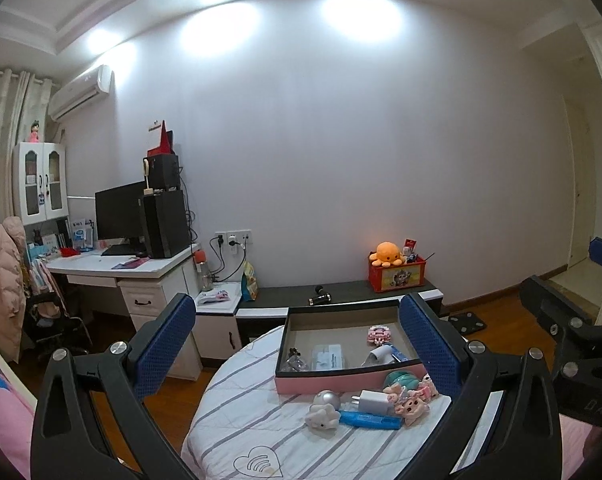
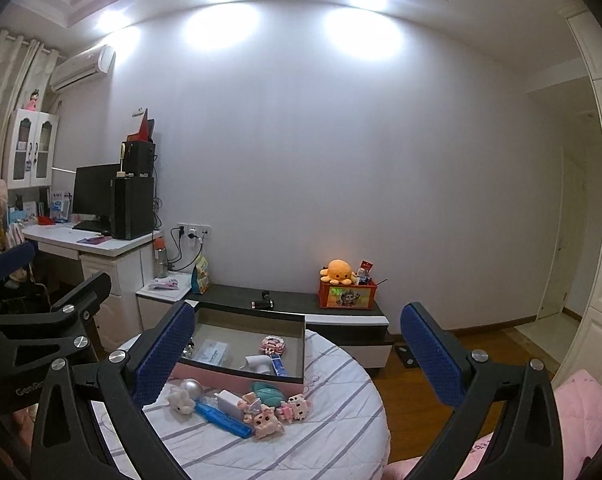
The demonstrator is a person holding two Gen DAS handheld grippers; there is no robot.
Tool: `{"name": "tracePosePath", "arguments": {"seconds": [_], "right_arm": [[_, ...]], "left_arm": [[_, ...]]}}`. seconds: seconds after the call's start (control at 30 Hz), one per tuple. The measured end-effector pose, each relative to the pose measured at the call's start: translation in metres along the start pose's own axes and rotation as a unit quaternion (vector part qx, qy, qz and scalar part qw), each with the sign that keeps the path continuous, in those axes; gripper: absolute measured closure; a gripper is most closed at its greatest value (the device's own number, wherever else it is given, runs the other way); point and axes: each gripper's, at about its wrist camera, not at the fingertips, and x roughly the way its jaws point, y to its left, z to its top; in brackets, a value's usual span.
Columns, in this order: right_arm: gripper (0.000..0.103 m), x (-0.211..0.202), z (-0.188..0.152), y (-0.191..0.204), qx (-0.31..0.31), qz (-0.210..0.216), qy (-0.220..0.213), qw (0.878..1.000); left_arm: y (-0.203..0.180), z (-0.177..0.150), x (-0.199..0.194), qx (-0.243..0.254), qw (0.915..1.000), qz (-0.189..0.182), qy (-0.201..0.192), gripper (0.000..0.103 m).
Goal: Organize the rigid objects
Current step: 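Withdraw both tools from the pink box back over the bed, then grasp the white astronaut figure with the left tool while the right tool grasps the pig doll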
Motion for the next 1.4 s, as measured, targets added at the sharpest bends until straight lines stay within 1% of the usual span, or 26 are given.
{"name": "tracePosePath", "arguments": {"seconds": [0.2,0.4,0.5,0.67,0.7,0.73,0.77,0.8,0.9,0.97,1.03,1.1,1.17,1.33,1.4], "right_arm": [[0.000,0.000,0.000,-0.002,0.004,-0.004,-0.002,1.000],[0.000,0.014,-0.002,-0.003,0.007,0.003,0.012,1.000],[0.000,0.032,-0.009,-0.003,0.006,0.005,0.035,0.999],[0.000,0.074,-0.030,-0.007,0.015,0.011,0.093,0.995],[0.000,0.086,-0.039,-0.008,0.015,0.014,0.110,0.994],[0.000,0.098,-0.048,-0.007,0.013,0.015,0.129,0.991],[0.000,0.108,-0.057,-0.007,0.011,0.015,0.149,0.989],[0.000,0.123,-0.071,-0.005,0.007,0.014,0.177,0.984],[0.000,0.155,-0.102,0.000,-0.009,0.019,0.237,0.971],[0.000,0.174,-0.123,0.003,-0.021,0.023,0.275,0.961],[0.000,0.187,-0.139,0.005,-0.021,0.026,0.303,0.952],[0.000,0.201,-0.154,0.007,-0.019,0.040,0.330,0.943],[0.000,0.210,-0.163,0.008,-0.016,0.051,0.344,0.937],[0.000,0.229,-0.180,0.008,0.004,0.077,0.374,0.924],[0.000,0.236,-0.185,0.008,0.021,0.099,0.381,0.919]], "left_arm": [[-0.001,-0.002,0.004,-0.002,1.0000,0.005,0.005,0.000],[-0.006,-0.005,0.018,0.008,0.9998,0.006,0.017,0.000],[-0.010,-0.011,0.035,0.014,0.9992,0.008,0.037,0.000],[-0.019,-0.035,0.081,0.033,0.9941,0.022,0.102,0.000],[-0.020,-0.043,0.091,0.038,0.9922,0.025,0.116,0.000],[-0.023,-0.054,0.105,0.047,0.9884,0.030,0.141,0.000],[-0.025,-0.061,0.113,0.052,0.9857,0.032,0.157,0.000],[-0.027,-0.070,0.124,0.055,0.9823,0.035,0.176,0.000],[-0.029,-0.100,0.156,0.056,0.9706,0.039,0.231,0.000],[-0.031,-0.120,0.175,0.059,0.9609,0.035,0.268,0.000],[-0.033,-0.139,0.194,0.061,0.9505,0.040,0.302,0.000],[-0.032,-0.150,0.208,0.063,0.9432,0.044,0.323,0.000],[-0.032,-0.161,0.221,0.062,0.9372,0.042,0.341,0.000],[-0.035,-0.177,0.245,0.060,0.9279,0.038,0.366,0.000],[-0.037,-0.183,0.251,0.064,0.9252,0.037,0.372,0.000]]}}
